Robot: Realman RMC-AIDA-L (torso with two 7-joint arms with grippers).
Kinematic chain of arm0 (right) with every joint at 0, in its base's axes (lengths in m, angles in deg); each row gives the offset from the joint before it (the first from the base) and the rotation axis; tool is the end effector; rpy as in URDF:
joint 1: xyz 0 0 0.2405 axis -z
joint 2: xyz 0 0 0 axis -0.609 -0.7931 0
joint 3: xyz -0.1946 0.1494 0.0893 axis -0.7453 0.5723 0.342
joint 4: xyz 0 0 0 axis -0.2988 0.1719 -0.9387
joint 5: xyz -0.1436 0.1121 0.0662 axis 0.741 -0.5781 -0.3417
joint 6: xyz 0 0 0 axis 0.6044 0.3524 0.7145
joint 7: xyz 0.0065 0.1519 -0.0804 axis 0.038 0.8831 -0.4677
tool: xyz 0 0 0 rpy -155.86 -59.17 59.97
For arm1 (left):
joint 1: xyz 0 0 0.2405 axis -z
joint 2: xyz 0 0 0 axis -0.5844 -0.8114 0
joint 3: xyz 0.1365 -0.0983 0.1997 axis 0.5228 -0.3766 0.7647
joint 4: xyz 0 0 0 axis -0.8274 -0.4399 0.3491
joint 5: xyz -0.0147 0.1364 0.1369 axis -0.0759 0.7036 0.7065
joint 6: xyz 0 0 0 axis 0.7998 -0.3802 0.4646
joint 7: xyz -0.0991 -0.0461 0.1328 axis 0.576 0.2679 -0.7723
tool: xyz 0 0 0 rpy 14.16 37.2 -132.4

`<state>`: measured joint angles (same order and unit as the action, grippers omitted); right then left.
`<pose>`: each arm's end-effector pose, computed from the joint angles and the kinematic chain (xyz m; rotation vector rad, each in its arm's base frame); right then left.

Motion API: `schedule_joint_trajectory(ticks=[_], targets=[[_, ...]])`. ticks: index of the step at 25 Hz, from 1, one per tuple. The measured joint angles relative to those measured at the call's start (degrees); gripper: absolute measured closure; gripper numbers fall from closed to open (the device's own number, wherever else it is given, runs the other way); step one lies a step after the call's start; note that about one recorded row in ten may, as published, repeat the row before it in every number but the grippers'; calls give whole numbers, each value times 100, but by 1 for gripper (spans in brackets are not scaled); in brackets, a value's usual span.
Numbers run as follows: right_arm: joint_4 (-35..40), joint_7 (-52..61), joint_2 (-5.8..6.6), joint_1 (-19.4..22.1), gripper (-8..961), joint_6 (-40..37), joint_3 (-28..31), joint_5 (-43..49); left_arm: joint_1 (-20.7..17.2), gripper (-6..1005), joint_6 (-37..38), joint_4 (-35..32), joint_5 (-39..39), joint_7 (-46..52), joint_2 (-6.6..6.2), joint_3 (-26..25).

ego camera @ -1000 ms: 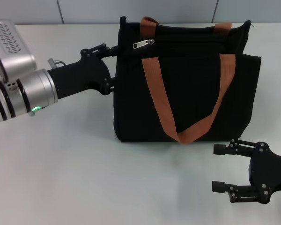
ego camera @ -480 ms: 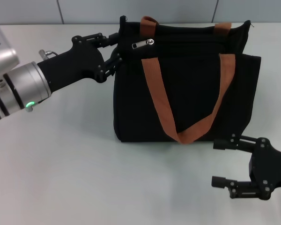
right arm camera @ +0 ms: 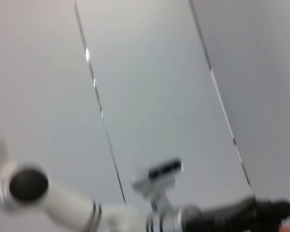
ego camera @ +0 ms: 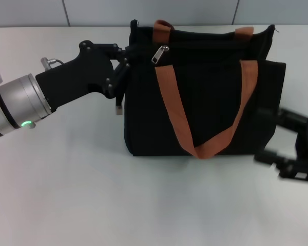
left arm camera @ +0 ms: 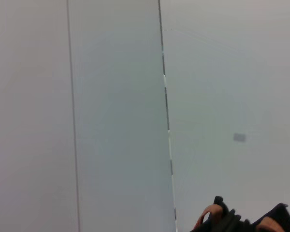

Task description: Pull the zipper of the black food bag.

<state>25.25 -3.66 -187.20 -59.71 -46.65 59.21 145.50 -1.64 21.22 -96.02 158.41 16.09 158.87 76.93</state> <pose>0.2401 0.2396 0.0102 -2.6273 0.4462 1.3928 -0.2008 0.3470 -0.0336 -2.4399 -0.1138 -1.0521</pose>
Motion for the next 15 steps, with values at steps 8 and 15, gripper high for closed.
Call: schedule_joint_trajectory(ticks=[8, 15], targets=[[92, 2504, 144, -553, 120, 57, -8, -853, 34, 967, -16, 106, -25, -52, 14, 9], [302, 4136, 236, -1198, 119, 965, -151, -818, 168, 967, -52, 305, -201, -14, 34, 4]])
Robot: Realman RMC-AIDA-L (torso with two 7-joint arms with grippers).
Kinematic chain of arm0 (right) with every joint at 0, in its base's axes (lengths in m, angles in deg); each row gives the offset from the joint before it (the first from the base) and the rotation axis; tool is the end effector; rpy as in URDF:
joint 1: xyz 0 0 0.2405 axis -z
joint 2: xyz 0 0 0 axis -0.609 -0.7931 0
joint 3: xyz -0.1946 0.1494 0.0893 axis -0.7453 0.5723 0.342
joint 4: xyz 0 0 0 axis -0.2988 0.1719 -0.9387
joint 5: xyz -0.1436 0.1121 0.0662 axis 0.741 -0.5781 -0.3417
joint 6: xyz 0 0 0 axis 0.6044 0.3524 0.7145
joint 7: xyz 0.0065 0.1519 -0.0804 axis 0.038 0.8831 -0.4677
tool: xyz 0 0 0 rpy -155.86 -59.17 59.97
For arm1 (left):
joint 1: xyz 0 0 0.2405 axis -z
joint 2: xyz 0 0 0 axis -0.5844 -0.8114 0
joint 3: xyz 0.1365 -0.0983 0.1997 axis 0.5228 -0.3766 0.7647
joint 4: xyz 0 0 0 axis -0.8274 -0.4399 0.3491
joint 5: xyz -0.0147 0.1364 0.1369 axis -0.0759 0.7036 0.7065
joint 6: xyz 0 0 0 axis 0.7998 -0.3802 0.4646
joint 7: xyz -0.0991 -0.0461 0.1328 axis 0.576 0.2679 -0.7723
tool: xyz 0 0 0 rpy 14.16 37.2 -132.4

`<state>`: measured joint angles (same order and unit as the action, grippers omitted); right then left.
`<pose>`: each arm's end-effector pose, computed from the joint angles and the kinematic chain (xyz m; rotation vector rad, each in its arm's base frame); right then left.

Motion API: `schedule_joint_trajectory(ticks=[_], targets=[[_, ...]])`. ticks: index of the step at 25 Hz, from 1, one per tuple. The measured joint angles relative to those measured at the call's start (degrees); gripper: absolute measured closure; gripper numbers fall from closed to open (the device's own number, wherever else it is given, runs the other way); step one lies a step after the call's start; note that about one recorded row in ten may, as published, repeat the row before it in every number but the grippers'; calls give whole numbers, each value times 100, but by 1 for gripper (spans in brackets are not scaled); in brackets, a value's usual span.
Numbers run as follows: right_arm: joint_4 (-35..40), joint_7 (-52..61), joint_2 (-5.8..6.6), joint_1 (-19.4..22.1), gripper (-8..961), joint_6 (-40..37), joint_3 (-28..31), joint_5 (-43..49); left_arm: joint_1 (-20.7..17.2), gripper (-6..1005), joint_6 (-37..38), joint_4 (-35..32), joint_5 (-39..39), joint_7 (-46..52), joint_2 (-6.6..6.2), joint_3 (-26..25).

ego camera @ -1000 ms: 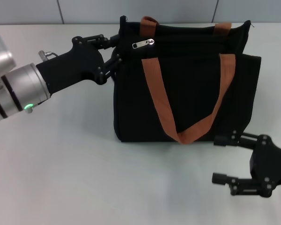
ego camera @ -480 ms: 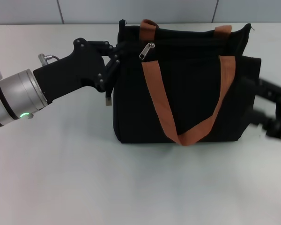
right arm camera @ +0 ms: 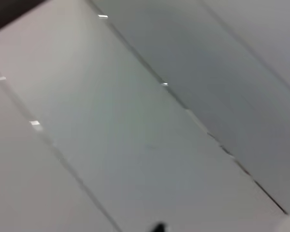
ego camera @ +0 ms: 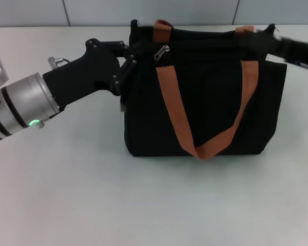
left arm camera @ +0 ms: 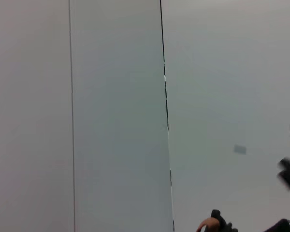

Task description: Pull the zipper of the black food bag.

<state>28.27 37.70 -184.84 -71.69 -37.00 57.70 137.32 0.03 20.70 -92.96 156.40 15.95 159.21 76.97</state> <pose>0.1929 0.3261 0.0356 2.4928 -1.1069 -1.4345 -0.1924 0.3503 -0.0397 -2.4237 -0.1578 -1.1016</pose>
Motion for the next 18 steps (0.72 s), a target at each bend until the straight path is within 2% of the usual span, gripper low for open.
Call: schedule_joint_trajectory(ticks=[7, 14, 17, 18], targets=[[40, 1002, 69, -494, 140, 905, -694, 66, 141, 967, -175, 74, -24, 98, 7, -6], [21, 1840, 68, -721, 210, 1093, -1108, 66, 130, 967, -189, 78, -172, 160, 7, -4], [-2, 2536, 10, -752, 240, 1273, -1131, 66, 110, 967, -174, 78, -192, 160, 3, -4], [-2, 2536, 10, -752, 286, 1273, -1131, 66, 110, 967, -174, 78, -192, 160, 3, -4]])
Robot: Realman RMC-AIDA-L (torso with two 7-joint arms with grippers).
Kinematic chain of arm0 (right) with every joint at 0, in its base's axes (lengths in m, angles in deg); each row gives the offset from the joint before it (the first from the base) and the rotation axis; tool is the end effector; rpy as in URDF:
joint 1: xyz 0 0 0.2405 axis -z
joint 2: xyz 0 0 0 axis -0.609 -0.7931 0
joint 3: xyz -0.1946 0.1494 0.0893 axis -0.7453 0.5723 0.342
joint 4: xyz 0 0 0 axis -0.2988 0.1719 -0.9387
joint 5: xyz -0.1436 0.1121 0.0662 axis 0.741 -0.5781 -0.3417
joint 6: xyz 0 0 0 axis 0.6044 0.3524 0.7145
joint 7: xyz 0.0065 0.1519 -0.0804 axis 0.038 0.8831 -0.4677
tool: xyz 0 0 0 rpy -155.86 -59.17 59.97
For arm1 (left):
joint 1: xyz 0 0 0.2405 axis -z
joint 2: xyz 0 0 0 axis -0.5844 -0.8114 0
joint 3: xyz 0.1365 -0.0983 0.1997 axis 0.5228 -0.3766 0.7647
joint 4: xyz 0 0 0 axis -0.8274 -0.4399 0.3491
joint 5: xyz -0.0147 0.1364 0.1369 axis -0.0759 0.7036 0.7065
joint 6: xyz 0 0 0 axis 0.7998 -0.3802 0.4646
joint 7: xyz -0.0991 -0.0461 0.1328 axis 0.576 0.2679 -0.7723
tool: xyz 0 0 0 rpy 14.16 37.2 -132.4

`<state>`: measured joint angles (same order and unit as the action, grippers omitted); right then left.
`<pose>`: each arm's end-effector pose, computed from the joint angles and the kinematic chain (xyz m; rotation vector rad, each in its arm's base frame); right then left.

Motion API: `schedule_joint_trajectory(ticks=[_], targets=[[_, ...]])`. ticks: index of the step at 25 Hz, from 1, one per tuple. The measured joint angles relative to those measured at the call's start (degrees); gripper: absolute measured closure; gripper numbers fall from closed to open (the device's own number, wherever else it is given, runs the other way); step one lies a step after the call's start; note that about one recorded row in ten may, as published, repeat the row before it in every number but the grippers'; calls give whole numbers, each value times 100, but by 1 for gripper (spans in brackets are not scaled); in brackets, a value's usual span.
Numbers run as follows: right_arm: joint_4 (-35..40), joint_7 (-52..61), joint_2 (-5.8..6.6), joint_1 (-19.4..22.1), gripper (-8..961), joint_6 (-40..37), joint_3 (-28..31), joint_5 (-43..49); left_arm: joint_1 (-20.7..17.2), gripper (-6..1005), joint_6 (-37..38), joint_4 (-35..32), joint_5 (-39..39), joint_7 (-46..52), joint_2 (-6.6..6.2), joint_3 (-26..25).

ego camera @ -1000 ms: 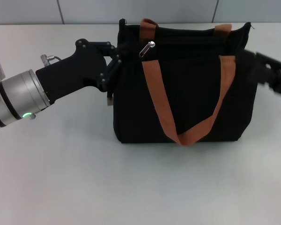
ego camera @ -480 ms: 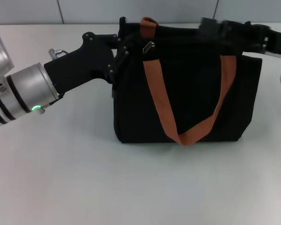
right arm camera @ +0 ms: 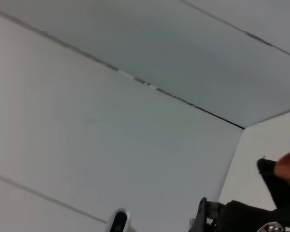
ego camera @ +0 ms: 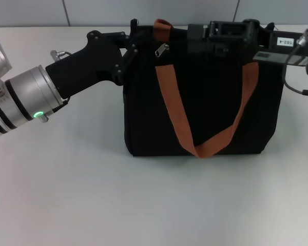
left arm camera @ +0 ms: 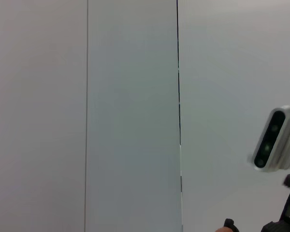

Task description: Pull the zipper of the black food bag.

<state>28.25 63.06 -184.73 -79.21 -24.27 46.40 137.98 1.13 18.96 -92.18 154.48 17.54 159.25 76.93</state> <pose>0.1618 0.3658 -0.0002 2.2603 -1.5644 -1.0676 -0.1886 0.3592 -0.0387 -2.3960 -0.2117 -1.1163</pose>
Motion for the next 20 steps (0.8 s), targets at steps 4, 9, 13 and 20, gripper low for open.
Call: schedule_joint_trajectory(ticks=[4, 9, 13, 20], targets=[[-2, 454, -30, -15, 472, 177, -10, 0, -18, 967, -22, -1, -1, 0, -3, 12], [-51, 675, -65, -33, 479, 268, -59, 1, -31, 967, 3, -1, 0, 0, -4, 14], [-55, 789, -115, -37, 485, 375, -90, 3, -45, 966, 15, -1, 0, 0, -5, 12], [-54, 985, -202, -35, 534, 619, -375, 6, -57, 966, 27, 95, 0, -67, 1, 0]])
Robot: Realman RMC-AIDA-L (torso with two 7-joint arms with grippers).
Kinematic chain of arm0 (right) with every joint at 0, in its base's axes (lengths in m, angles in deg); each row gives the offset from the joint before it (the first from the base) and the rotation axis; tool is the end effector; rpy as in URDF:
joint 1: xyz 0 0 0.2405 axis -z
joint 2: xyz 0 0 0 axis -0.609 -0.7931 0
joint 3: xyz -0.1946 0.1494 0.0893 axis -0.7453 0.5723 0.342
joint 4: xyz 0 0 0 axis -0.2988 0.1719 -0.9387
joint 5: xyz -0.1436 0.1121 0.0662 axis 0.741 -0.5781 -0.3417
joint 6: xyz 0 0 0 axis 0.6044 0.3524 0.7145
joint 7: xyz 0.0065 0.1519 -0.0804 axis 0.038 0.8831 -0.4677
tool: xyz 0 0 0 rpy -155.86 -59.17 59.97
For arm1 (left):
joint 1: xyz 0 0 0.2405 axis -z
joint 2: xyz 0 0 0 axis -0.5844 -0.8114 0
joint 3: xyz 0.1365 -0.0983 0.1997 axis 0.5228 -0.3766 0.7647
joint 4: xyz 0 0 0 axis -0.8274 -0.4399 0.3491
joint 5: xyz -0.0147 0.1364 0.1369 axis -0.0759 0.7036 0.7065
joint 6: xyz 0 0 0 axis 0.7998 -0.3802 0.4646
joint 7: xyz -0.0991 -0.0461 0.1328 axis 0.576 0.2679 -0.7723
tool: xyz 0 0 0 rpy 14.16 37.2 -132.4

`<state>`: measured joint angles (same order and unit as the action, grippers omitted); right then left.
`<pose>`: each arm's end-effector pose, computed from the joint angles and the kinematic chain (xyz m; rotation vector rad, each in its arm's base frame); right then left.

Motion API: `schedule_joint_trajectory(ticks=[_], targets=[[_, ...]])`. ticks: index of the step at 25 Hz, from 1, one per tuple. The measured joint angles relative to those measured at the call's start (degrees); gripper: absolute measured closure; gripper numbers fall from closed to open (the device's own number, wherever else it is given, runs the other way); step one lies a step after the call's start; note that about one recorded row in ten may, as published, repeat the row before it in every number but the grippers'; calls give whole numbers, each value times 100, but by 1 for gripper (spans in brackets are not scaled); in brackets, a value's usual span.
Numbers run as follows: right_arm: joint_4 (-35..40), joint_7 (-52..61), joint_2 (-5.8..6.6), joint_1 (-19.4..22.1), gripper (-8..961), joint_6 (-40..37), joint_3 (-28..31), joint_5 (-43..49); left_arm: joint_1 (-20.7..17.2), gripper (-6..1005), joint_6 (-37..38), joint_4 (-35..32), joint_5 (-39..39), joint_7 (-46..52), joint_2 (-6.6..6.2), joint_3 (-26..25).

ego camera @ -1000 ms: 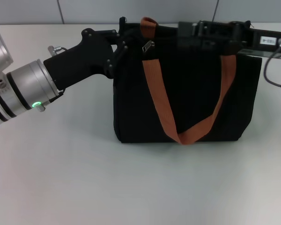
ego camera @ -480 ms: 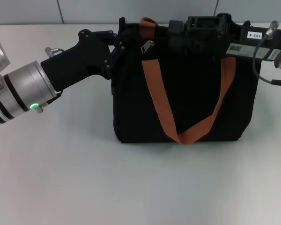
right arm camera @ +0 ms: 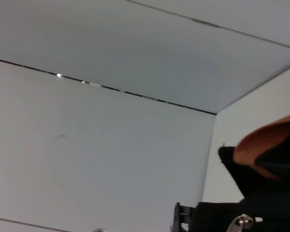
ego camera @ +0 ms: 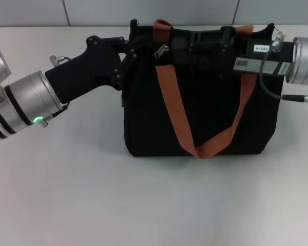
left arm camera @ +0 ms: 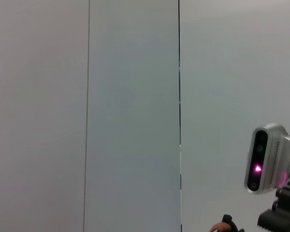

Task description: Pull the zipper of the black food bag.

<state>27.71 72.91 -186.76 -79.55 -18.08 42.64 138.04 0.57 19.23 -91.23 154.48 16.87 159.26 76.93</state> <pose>0.1619 0.3696 -0.0263 2.0939 -1.8013 -0.9778 -0.1928 0.3549 -0.0412 -2.3952 -0.2272 -1.1166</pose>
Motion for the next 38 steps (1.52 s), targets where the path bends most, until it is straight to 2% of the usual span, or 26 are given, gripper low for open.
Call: schedule_joint_trajectory(ticks=[4, 24, 32, 38], targets=[[0, 43, -82, -32, 536, 177, -78, 0, -12, 966, 7, 2, 2, -4, 2, 7], [-228, -13, -217, -134, 545, 642, -78, -54, -32, 966, 107, 23, 7, -4, 4, 49], [-230, -109, -225, -156, 549, 743, -70, -56, 3, 966, 117, 62, 4, 5, 4, 53], [-229, -183, -230, -169, 667, 796, -80, -57, 19, 967, 125, 63, 7, 39, 4, 52]])
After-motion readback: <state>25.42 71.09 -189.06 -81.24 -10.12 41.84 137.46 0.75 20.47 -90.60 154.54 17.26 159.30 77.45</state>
